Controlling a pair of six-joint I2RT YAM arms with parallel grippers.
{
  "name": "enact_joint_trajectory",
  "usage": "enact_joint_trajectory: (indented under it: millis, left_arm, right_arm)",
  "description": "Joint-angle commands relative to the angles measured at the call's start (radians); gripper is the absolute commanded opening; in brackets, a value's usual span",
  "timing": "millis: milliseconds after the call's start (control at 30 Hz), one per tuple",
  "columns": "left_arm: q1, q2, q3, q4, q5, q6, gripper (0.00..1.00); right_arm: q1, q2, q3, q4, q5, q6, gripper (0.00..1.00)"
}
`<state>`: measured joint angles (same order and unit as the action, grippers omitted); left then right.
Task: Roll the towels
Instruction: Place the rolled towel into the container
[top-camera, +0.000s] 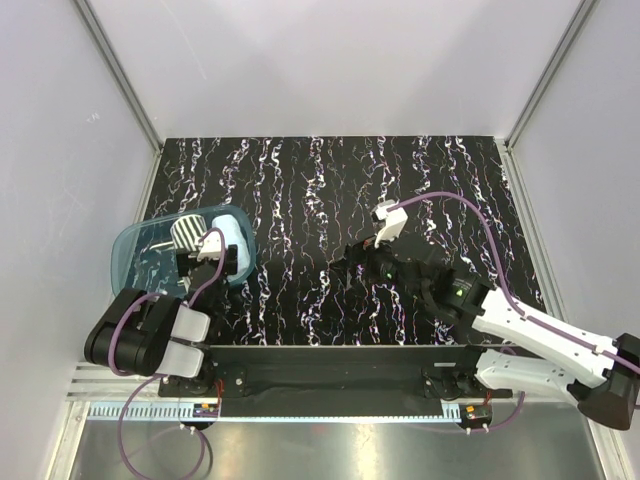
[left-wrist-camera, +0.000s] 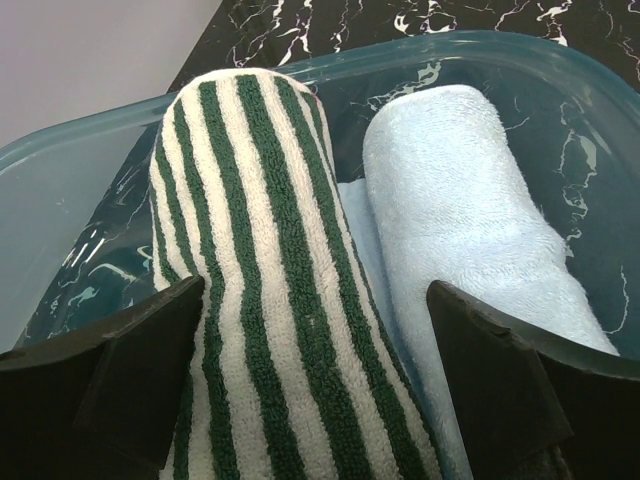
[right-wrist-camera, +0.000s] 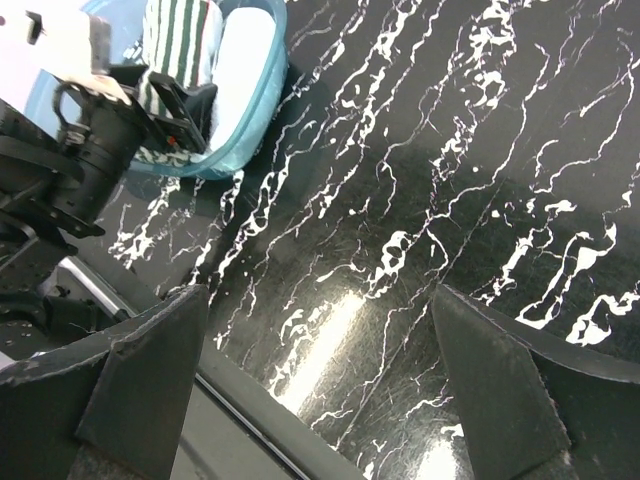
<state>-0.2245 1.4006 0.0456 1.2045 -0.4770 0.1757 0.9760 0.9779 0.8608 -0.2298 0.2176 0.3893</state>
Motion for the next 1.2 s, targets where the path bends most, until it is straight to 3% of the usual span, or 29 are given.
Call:
enact_joint_trajectory:
  millis: [0,433,1167]
  left_arm:
    - [0.002,0.014,-0.079,0.438,0.069,-0.013,0.99]
    - [0.004,0.011,-0.079,0.435,0.067,-0.016,0.99]
    - [0.004,0.011,-0.079,0.435,0.067,-0.015,0.99]
  right_arm:
    - [0.000,0.018,0.015,0.038,-0.006,0.006,1.00]
    - [0.000,0.065,0.023,0.009,0.100,0.055,1.00]
    - [0.001,-0.061,-0.032,-0.062,0.163,0.154,1.00]
